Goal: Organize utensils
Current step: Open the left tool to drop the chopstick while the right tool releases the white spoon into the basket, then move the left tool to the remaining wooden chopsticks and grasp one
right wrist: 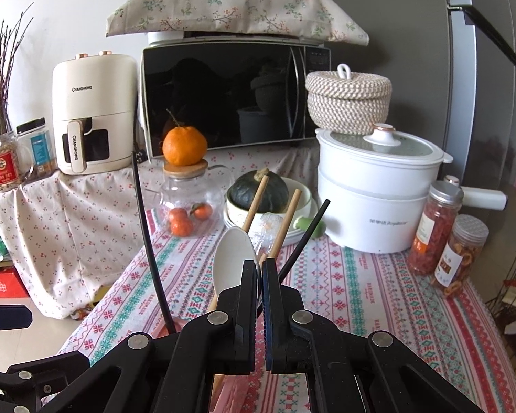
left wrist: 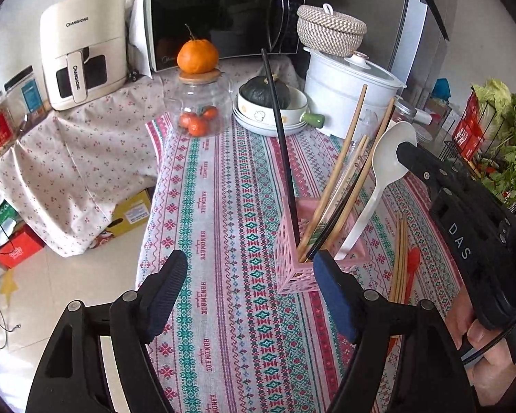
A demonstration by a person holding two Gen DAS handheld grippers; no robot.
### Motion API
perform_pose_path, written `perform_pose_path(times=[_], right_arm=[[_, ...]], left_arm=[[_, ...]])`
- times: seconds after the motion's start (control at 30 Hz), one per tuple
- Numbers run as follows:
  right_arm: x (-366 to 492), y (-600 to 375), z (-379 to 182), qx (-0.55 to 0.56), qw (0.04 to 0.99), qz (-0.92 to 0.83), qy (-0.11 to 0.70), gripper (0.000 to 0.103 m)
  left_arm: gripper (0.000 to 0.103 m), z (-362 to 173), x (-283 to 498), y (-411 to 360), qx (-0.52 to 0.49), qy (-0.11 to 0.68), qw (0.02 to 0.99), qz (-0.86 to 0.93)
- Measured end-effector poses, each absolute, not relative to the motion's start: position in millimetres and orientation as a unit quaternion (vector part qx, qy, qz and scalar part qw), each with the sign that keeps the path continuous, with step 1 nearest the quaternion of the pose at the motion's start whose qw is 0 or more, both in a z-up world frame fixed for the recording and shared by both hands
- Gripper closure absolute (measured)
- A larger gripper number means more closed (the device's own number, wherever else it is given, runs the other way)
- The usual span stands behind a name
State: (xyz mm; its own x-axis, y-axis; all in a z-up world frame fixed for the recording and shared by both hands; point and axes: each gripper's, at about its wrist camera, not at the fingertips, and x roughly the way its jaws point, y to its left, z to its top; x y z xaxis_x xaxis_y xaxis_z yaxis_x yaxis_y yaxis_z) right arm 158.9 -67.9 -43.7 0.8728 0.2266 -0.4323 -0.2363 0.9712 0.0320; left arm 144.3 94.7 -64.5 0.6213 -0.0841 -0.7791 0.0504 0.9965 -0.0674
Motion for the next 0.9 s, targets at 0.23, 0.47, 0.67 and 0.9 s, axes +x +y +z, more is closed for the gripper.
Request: perform_pose_path(times=[0.23, 0.47, 0.67, 0.9], right_arm=[[153, -94, -30, 0.037, 0.956, 0.145, 0.251, 0.063], [144, -132, -23, 0.050, 0.944, 0.143, 0.293, 0.039], [142, -172, -37, 0.053, 0.928, 0.107, 0.353, 0.032], [145, -217, -70, 0.040, 0.895, 0.049, 0.442, 0.028]], left_arm=[[0.024, -63, 142, 90, -0.016, 0.434, 0.900, -0.043], [0.019, -59, 134, 80, -0.023, 0.435, 0.898, -0.058], [0.017, -60, 127, 61, -0.020, 0.444, 0.892, -0.081], [0.017, -75, 124, 24, 0.005, 0.472, 0.875, -0.109]])
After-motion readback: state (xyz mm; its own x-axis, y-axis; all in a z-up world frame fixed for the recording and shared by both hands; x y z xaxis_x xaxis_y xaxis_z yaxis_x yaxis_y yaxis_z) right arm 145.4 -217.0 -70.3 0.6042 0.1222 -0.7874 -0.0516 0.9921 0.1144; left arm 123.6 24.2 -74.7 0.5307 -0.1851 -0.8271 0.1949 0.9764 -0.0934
